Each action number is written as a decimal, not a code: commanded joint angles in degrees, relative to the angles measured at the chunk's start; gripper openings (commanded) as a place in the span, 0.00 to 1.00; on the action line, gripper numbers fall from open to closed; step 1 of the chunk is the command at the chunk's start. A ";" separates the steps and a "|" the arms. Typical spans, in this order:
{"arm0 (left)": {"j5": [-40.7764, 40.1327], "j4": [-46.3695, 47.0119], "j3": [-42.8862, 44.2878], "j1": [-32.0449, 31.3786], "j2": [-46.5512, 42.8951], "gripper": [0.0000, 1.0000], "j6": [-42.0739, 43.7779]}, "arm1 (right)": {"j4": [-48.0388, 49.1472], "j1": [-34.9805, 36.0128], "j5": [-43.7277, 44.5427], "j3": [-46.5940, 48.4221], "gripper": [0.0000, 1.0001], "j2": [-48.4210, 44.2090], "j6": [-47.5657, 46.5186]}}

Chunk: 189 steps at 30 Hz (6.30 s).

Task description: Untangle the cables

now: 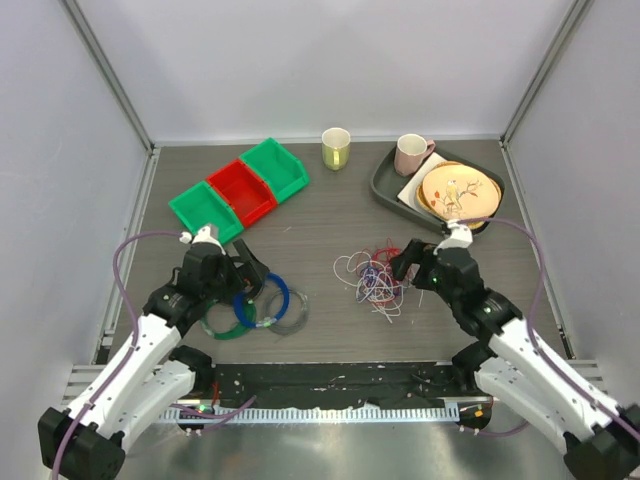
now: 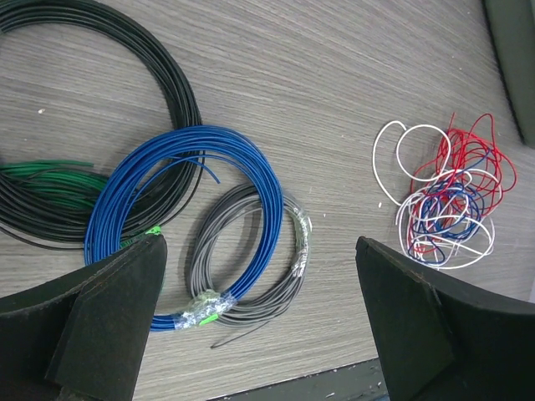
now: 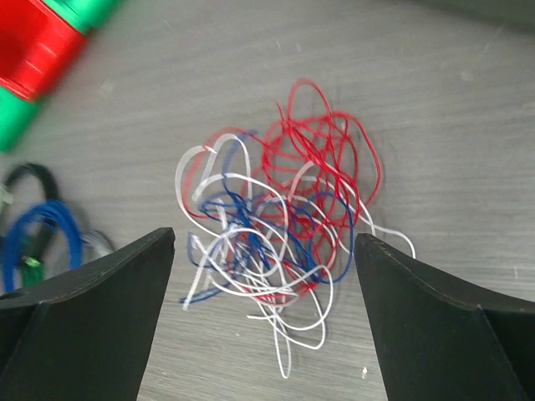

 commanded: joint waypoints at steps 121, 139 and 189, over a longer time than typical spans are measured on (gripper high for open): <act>2.45 8.24 35.05 -9.52 9.71 0.00 11.66 | 35.00 8.81 -19.77 7.37 0.01 45.29 -18.02; -41.95 -11.20 51.14 -5.65 16.64 0.00 13.59 | 6.33 -10.79 8.13 -1.95 0.01 24.46 1.60; 5.80 2.50 57.87 -7.67 29.22 0.00 15.01 | 29.97 7.49 -11.03 -4.24 0.68 13.11 -12.12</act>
